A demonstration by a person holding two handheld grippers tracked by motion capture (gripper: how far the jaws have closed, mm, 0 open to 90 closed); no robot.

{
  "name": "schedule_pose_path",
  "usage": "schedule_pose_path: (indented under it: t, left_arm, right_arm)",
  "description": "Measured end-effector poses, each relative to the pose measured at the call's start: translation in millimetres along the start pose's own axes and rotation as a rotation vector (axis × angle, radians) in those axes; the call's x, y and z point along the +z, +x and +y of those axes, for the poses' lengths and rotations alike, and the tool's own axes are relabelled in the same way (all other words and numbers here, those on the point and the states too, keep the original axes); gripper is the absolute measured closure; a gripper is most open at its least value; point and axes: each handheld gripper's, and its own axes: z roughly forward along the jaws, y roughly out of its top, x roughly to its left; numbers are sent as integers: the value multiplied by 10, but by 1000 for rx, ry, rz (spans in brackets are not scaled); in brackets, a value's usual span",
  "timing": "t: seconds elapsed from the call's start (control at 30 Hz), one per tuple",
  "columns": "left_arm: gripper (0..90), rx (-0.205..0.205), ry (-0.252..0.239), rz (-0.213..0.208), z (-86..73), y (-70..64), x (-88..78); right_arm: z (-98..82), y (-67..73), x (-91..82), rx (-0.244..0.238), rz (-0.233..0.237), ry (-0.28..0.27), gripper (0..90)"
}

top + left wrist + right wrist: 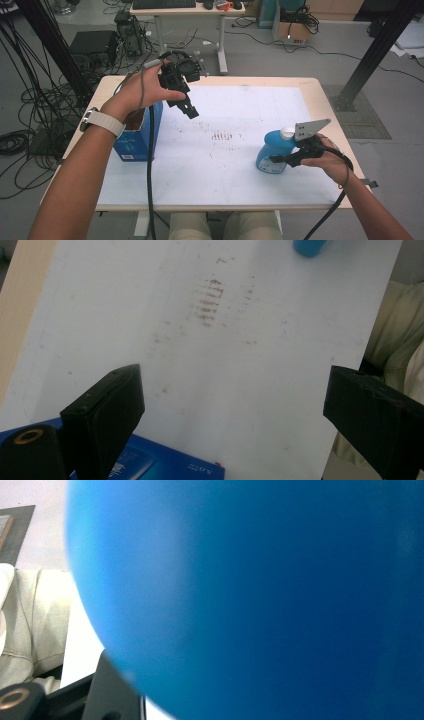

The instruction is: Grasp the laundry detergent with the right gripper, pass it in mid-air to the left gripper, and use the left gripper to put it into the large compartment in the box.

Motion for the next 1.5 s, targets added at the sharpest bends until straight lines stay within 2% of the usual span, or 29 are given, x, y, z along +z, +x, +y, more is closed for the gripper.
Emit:
schedule_pose_path:
  t: [0.8,1.07,1.23,1.5]
  left_arm:
    - [97,0,-6,-1,-19,-30,-7]
    - [92,3,3,3,-22,-108,-50]
    - [84,-1,-4,7,-33,-171,-122]
    - [84,10,-24,22,2,-298,-263]
  right_arm:
    - [23,7,-30,-1,6,-10,437]
    - [157,15,-167,-1,-8,-40,435]
    - [263,30,-257,25,11,-56,435]
    - [491,108,-363,17,50,-67,435]
